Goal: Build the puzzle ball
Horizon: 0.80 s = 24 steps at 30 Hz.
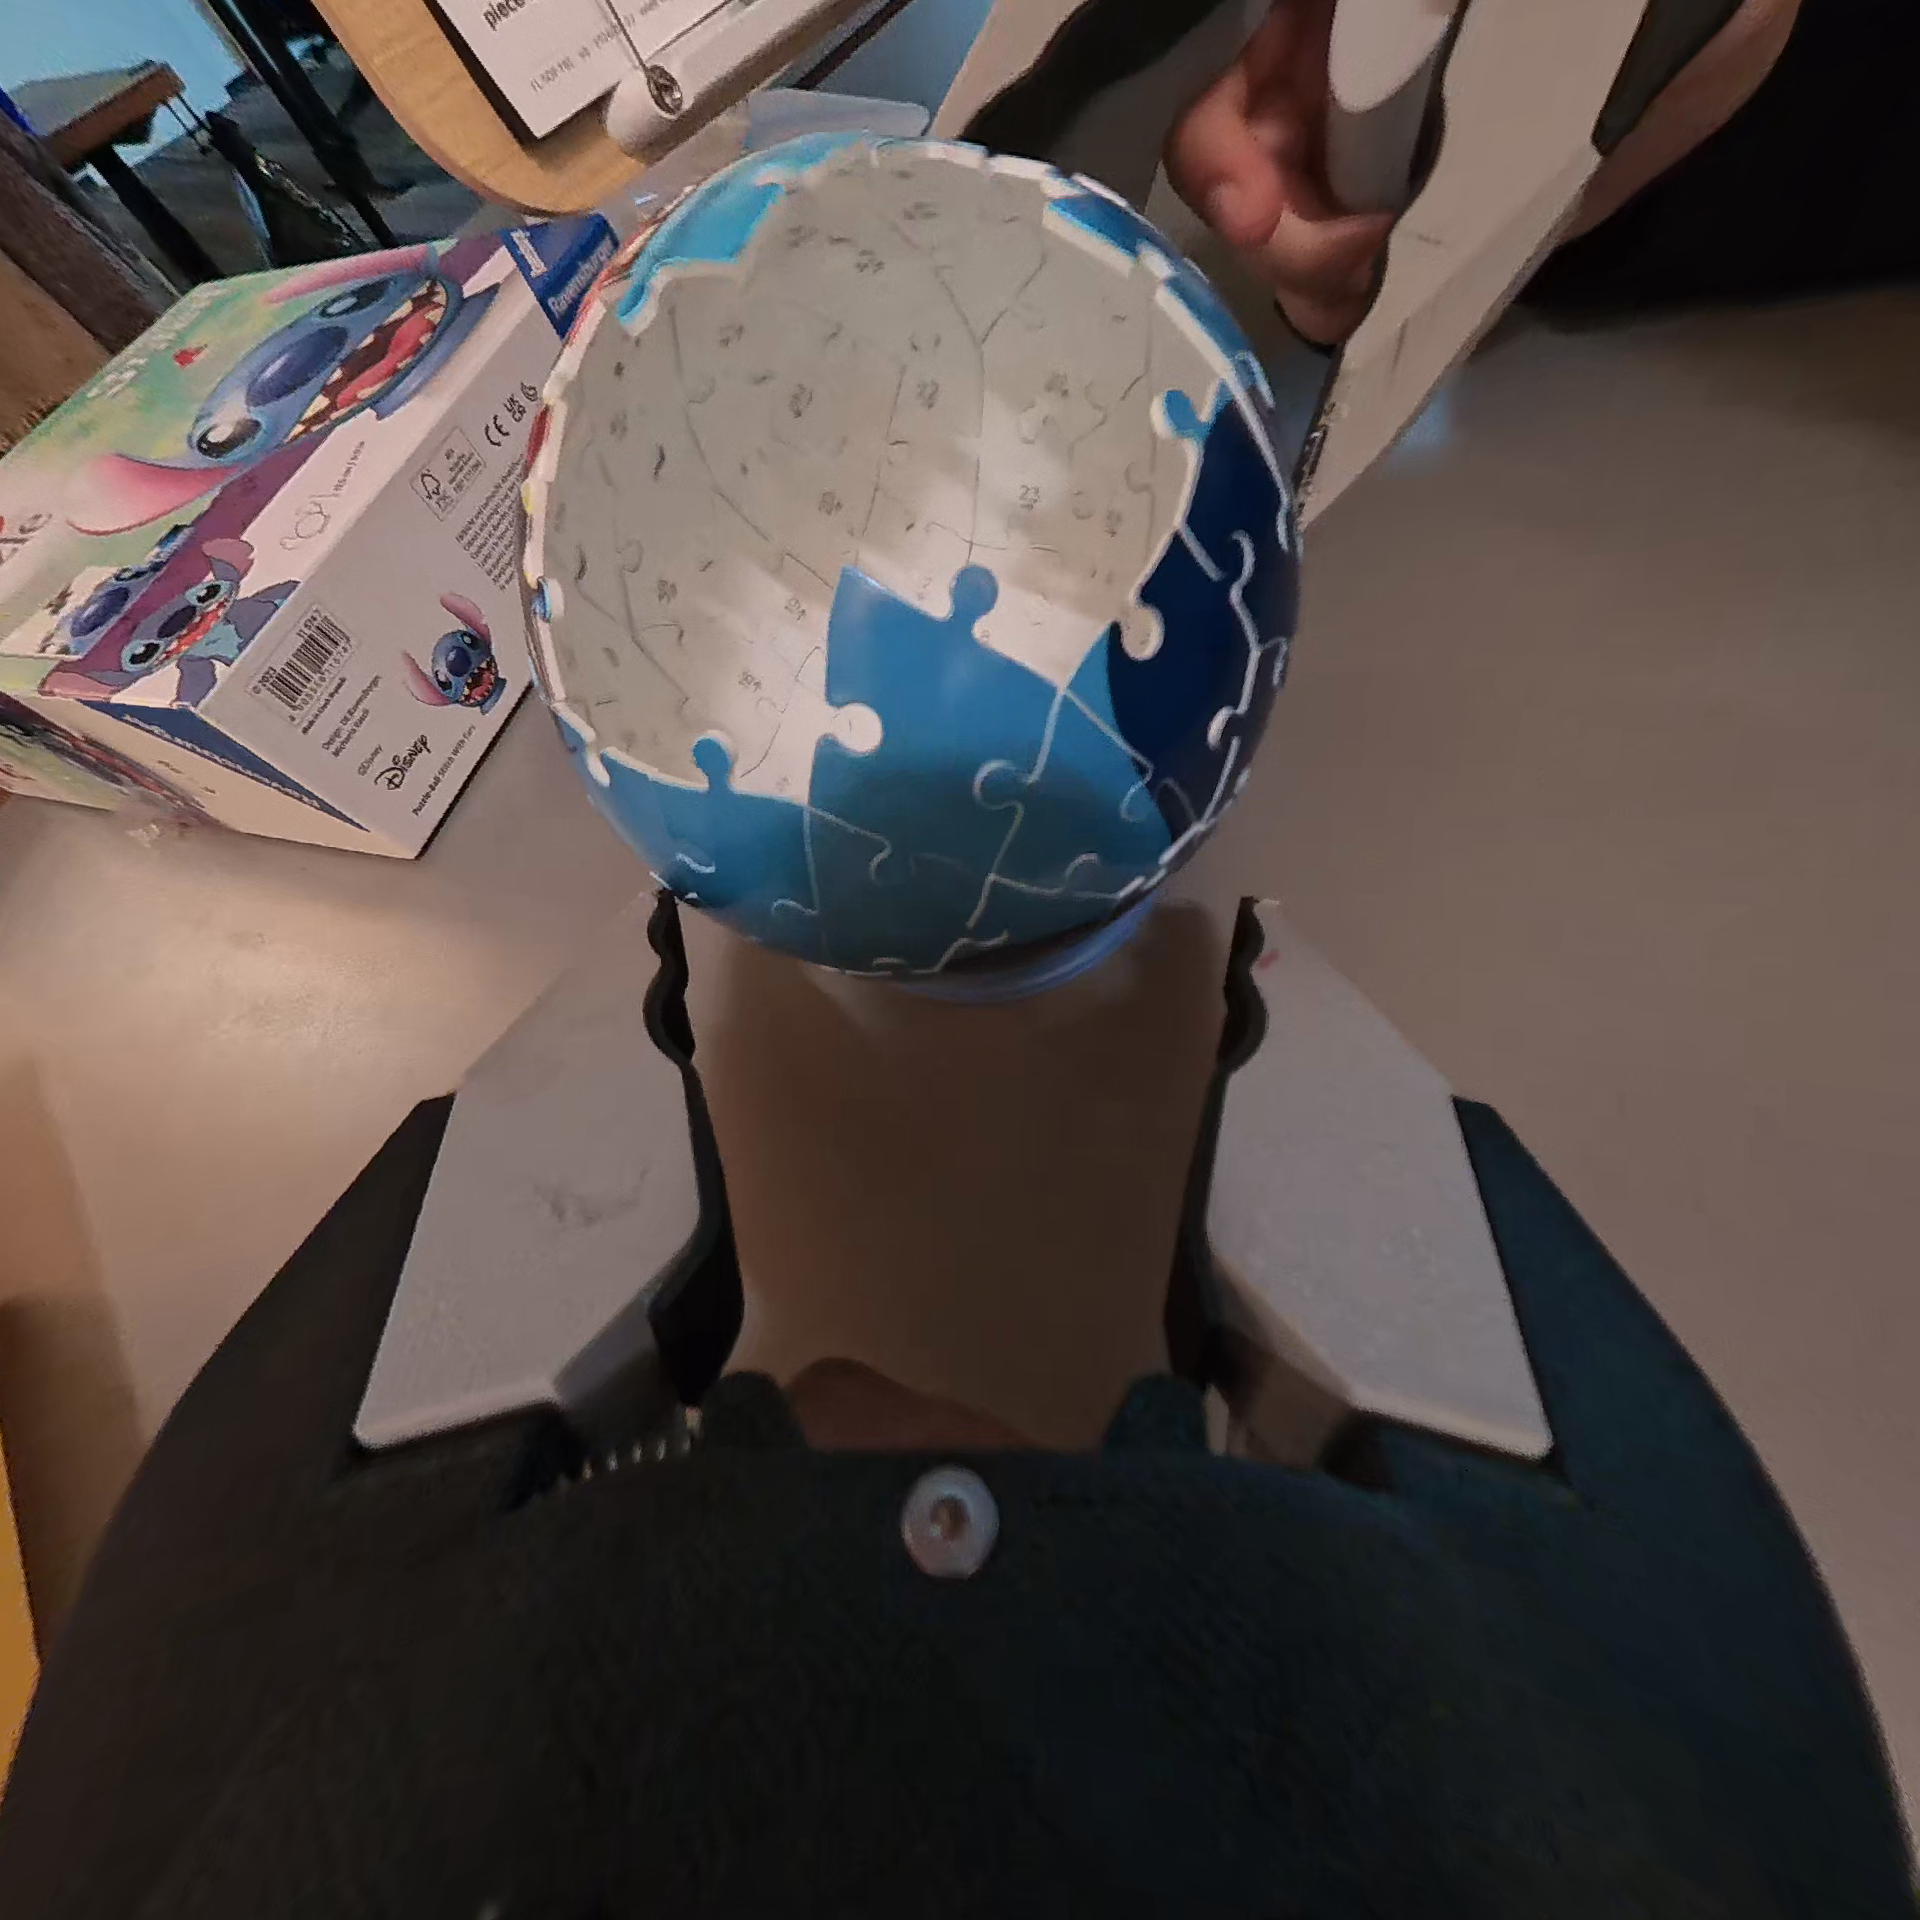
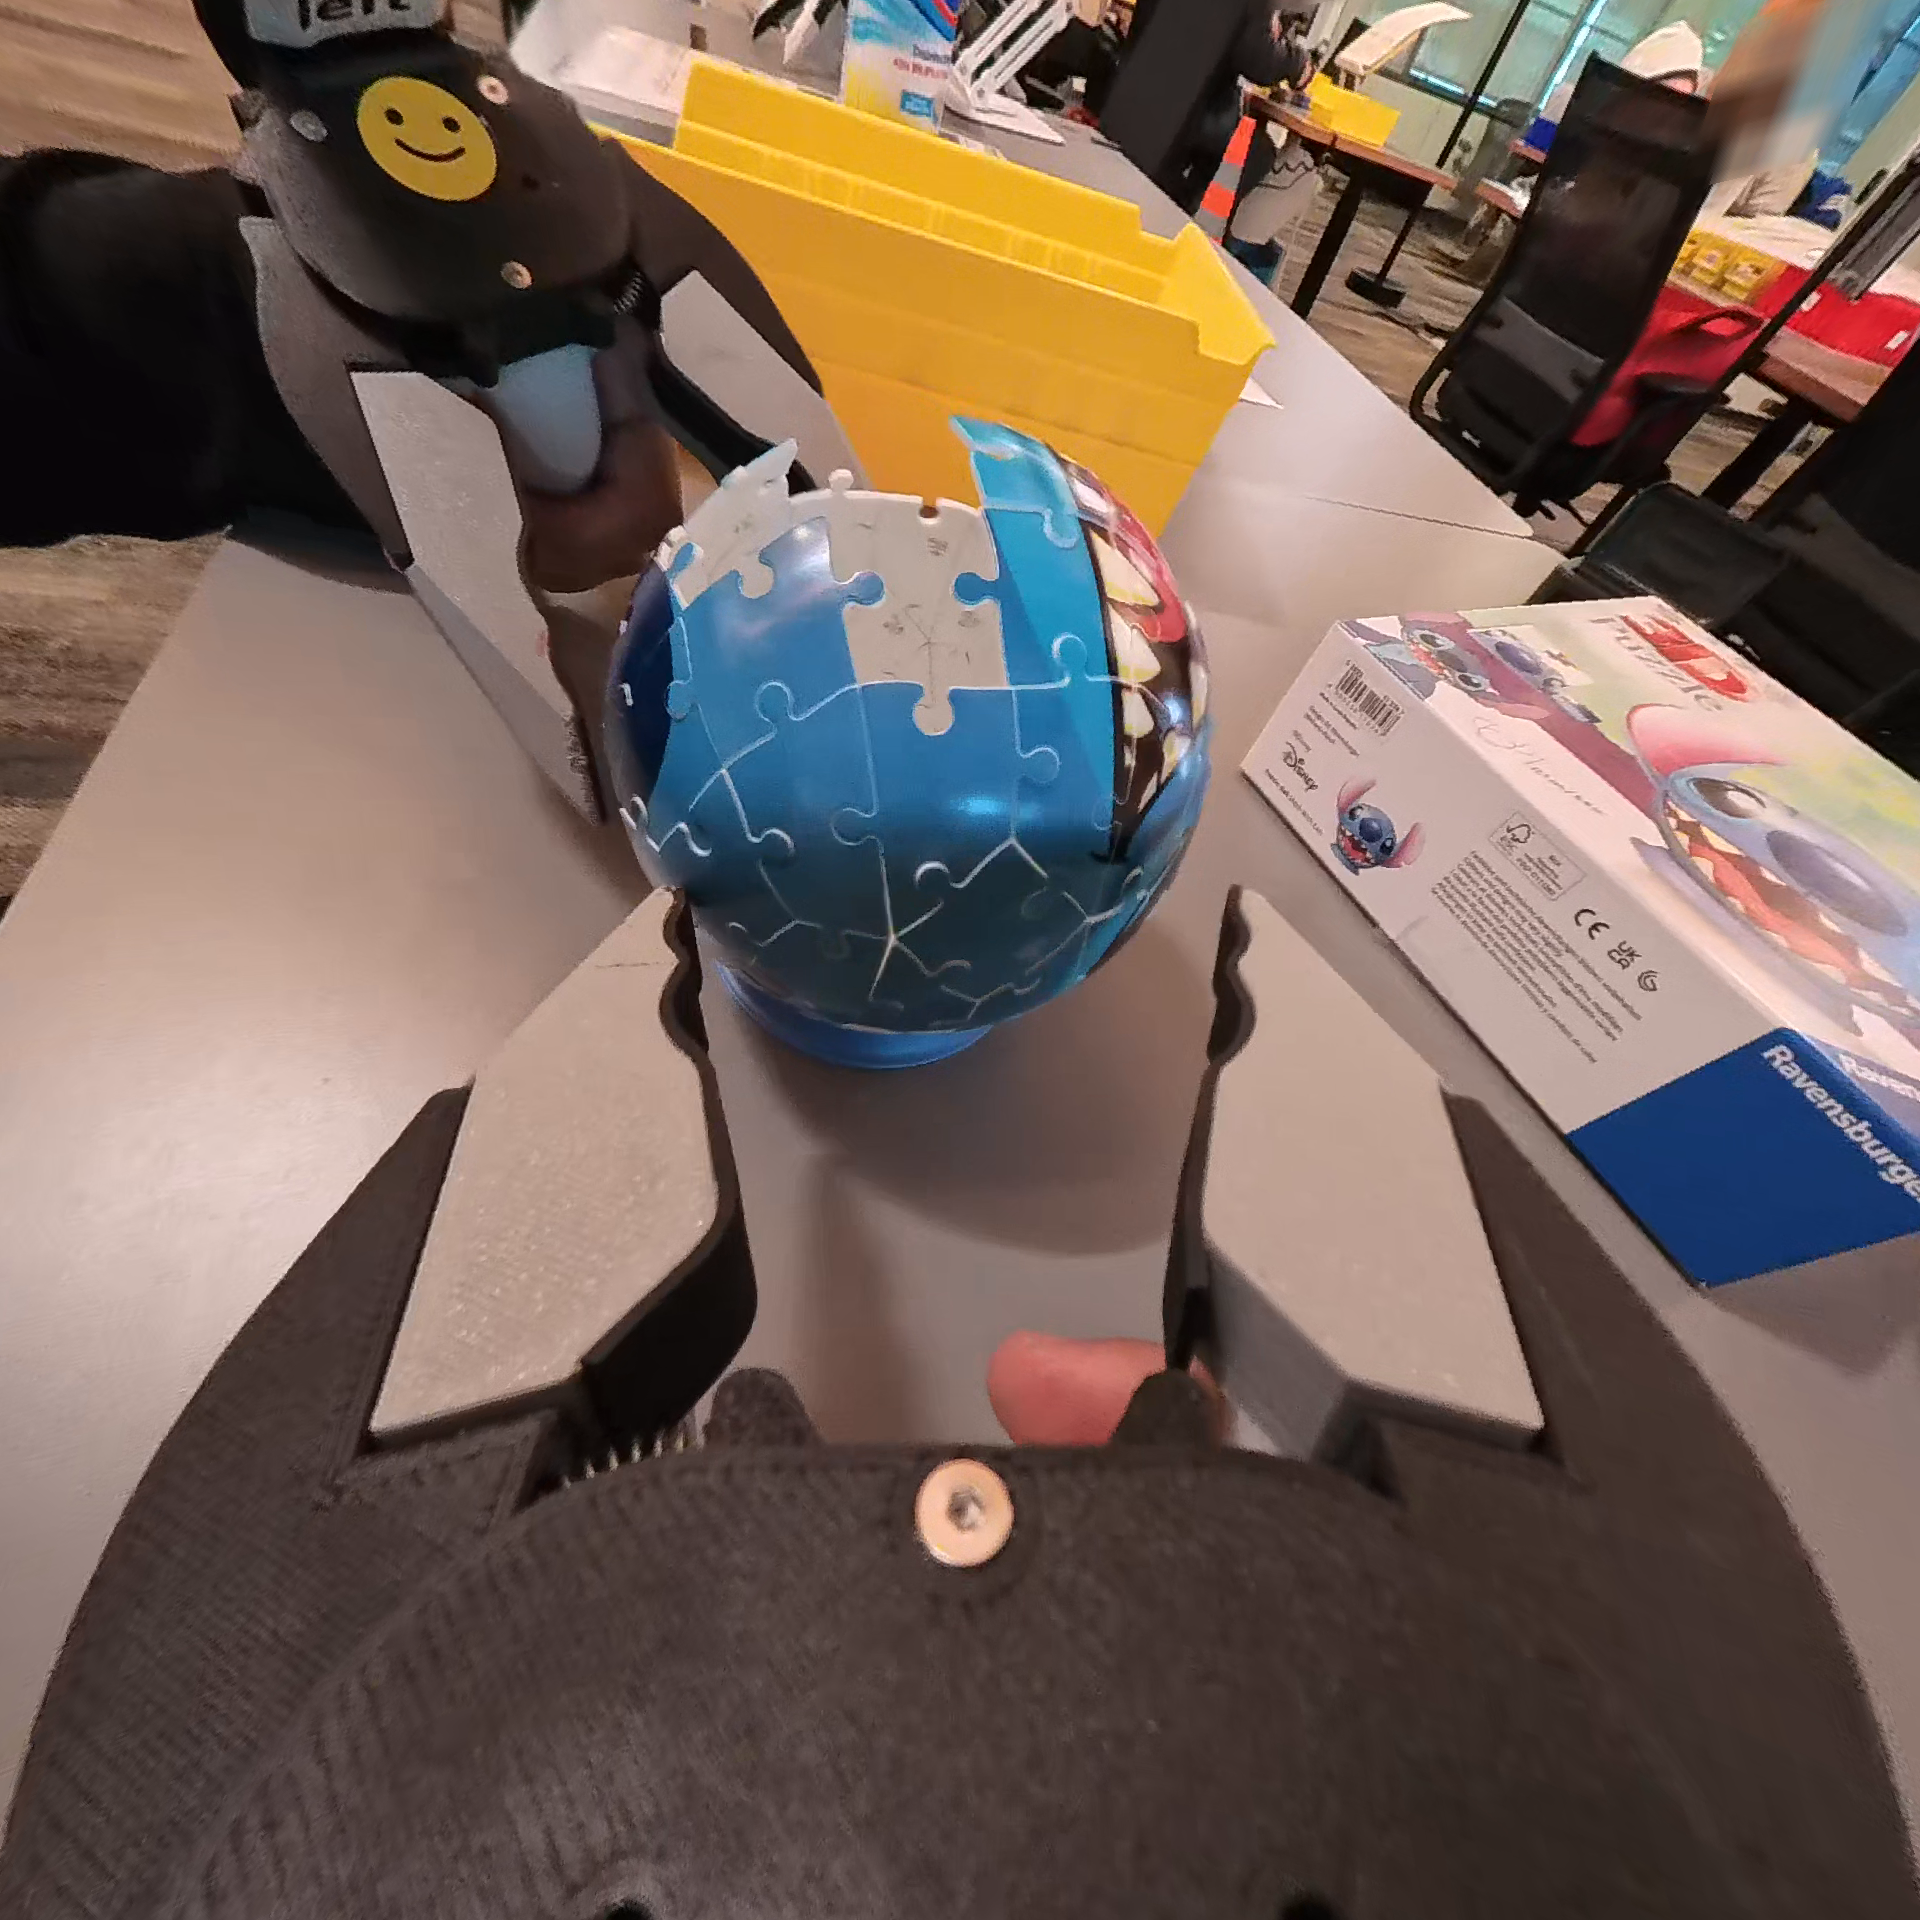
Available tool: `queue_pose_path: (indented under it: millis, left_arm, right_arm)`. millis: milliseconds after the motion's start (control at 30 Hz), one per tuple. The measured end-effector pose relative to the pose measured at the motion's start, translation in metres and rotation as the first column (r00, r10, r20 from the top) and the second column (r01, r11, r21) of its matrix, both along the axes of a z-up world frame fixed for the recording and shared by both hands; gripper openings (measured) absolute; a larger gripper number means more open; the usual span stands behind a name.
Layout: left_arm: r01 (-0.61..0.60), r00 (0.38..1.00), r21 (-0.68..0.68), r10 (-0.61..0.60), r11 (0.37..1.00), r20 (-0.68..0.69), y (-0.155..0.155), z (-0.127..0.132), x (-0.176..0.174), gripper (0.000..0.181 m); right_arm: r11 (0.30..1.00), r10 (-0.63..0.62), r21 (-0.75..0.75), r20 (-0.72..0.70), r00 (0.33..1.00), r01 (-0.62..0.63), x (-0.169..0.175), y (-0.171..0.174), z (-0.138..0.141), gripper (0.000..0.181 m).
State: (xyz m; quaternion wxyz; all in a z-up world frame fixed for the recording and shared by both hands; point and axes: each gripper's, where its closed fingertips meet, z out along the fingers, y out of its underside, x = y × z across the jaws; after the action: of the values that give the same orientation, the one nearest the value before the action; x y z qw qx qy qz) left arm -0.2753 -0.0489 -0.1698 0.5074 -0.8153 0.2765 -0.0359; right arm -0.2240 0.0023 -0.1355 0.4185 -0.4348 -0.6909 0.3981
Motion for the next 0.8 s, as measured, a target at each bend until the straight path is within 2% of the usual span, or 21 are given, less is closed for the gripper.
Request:
queue_pose_path:
  millis: [100,200,300,467,633,800]
  left_arm:
    - [0.003,1.000,-0.001,-0.003,1.000,-0.006,-0.004,0.000,0.003,0.103]
    - [-0.012,1.000,0.006,0.012,1.000,-0.001,-0.005,0.001,0.003,0.104]
    - [-0.027,1.000,0.024,0.027,0.999,0.008,-0.002,0.007,0.004,0.102]
    - [-0.043,0.999,0.045,0.042,0.998,0.023,0.003,0.018,0.004,0.099]
    - [-0.050,0.998,0.064,0.047,0.997,0.049,0.004,0.026,0.005,0.097]
    - [-0.046,0.998,0.075,0.043,0.996,0.045,0.004,0.025,0.003,0.094]
  right_arm:
    - [0.999,0.006,-0.044,0.005,1.000,-0.005,0.003,0.003,0.000,0.094]
    - [0.980,0.051,-0.194,0.014,0.999,-0.047,0.002,-0.003,0.003,0.083]
    - [0.953,0.073,-0.297,0.020,0.997,-0.064,-0.001,-0.006,0.005,0.085]
    - [0.932,0.092,-0.356,0.048,0.995,-0.069,0.000,-0.003,-0.003,0.090]
    - [0.861,0.118,-0.502,0.048,0.992,-0.078,0.001,0.003,-0.001,0.086]
    - [0.856,0.107,-0.511,0.040,0.993,-0.072,0.001,0.008,0.000,0.087]
